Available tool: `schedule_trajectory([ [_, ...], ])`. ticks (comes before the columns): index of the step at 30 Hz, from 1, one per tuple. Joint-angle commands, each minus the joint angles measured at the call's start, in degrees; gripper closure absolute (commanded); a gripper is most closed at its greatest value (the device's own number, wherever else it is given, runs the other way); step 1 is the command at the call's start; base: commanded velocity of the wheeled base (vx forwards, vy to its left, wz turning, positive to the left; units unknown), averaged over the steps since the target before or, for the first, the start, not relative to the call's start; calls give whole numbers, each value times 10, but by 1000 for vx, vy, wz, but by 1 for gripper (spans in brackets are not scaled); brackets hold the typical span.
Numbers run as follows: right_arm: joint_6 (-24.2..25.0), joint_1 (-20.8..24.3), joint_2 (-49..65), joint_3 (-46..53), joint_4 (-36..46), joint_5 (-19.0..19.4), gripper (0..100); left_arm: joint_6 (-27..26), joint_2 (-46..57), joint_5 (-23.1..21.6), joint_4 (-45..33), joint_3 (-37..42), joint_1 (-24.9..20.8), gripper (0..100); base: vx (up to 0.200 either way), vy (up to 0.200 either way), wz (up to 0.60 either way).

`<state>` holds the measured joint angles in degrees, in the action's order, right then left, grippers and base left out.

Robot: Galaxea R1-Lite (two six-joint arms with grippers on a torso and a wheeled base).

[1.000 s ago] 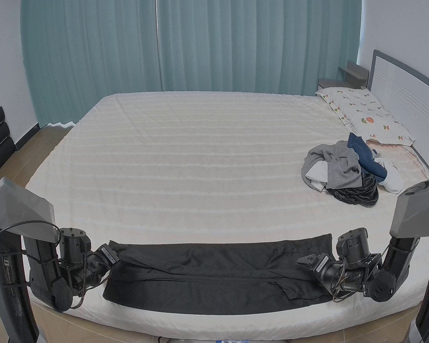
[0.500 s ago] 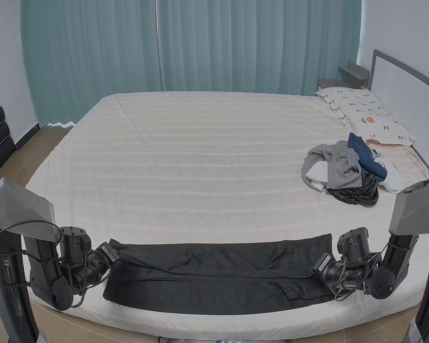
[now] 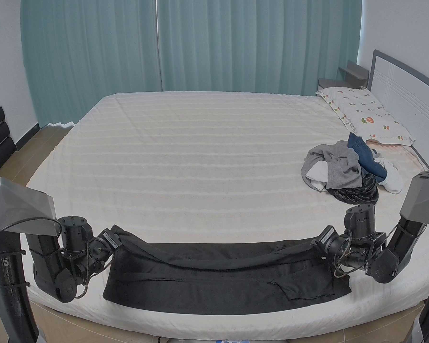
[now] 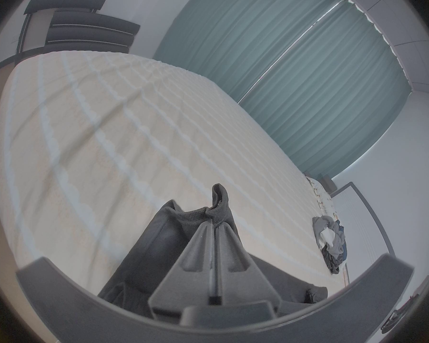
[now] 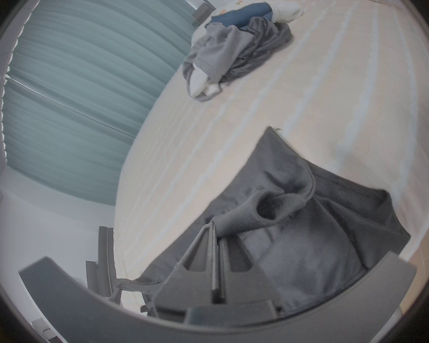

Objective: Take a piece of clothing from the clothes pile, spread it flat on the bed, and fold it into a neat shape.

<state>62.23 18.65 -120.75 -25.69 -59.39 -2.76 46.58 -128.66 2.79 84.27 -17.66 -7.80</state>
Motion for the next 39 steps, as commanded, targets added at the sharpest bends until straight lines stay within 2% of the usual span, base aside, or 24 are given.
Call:
schedule_trajectory([
  [1, -4, -31, 4, -80, -12, 0, 100, 1, 1, 7, 1, -49, 7, 100, 0, 0, 0],
  [4, -7, -49, -1, -96, -54, 0, 100, 28, -1, 7, 1, -62, 14, 100, 0, 0, 0],
  [7, -9, -52, -19, -71, -98, 1, 100, 47, -3, 8, 1, -69, 29, 100, 0, 0, 0],
  [12, -46, -51, -40, -3, -180, 5, 100, 44, -5, 1, 1, -56, 41, 100, 0, 0, 0],
  [15, -55, -48, -48, 14, -191, 6, 100, 39, -19, 1, 2, -47, 40, 100, 0, 0, 0],
  [25, -139, -32, -82, 98, -194, 8, 100, -89, -70, -19, 57, 42, 36, 100, 0, 0, 0],
  [32, -166, -23, -118, 112, -194, 8, 100, -113, -74, -21, 57, 81, 28, 100, 0, 0, 0],
  [39, -183, -21, -136, 118, -202, 4, 100, -127, -89, -20, 57, 86, 25, 100, 0, 0, 0],
])
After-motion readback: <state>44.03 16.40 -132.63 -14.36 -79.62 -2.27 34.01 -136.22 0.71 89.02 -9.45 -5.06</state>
